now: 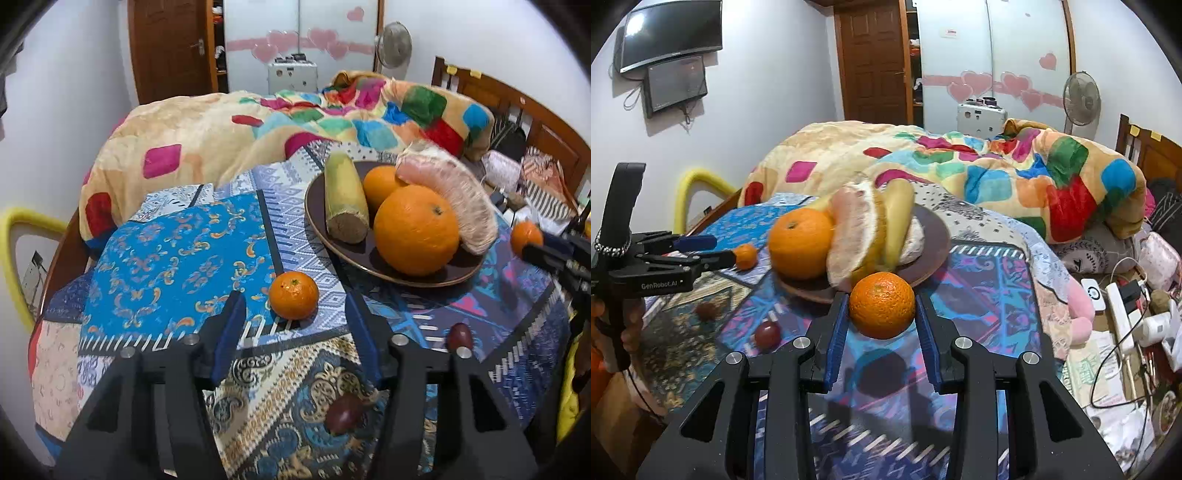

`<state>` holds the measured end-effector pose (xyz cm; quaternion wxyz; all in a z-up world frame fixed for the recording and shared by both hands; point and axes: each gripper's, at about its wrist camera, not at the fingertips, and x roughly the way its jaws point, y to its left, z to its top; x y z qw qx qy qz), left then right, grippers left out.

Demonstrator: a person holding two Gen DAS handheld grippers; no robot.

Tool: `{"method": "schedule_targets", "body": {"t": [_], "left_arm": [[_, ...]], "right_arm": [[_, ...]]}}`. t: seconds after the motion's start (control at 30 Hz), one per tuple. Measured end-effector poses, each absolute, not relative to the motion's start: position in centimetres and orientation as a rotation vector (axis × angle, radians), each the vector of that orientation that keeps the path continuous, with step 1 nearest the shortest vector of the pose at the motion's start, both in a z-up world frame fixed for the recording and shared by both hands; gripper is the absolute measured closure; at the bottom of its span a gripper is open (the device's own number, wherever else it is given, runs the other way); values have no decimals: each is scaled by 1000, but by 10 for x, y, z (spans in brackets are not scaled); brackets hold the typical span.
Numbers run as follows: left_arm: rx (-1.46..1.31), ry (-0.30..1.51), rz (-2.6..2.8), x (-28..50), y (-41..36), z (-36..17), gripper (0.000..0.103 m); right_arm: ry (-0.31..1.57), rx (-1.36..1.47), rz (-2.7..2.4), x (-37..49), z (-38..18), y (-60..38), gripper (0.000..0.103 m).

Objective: Organize fruits
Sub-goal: 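Carry the tangerine to the plate with the right tool while the left tool grasps another tangerine, then lower both tangerines onto the plate and open both tools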

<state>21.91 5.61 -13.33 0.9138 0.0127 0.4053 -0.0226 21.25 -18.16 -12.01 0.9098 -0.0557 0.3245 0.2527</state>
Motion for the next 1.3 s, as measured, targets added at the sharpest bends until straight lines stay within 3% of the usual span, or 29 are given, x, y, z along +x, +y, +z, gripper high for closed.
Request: {"method": "schedule_targets", "body": {"t": [0.4, 0.9, 1.3], "left_arm": [[56, 886, -47, 242, 56, -150, 69], [87, 747, -98, 249, 26, -91, 69], [92, 752, -136, 290, 1, -89, 69]], "right_arm": [[673, -117, 518, 233, -126, -184, 70], [652, -129, 497, 255, -112, -181, 70], [714, -154, 534, 276, -125, -175, 70]]}}
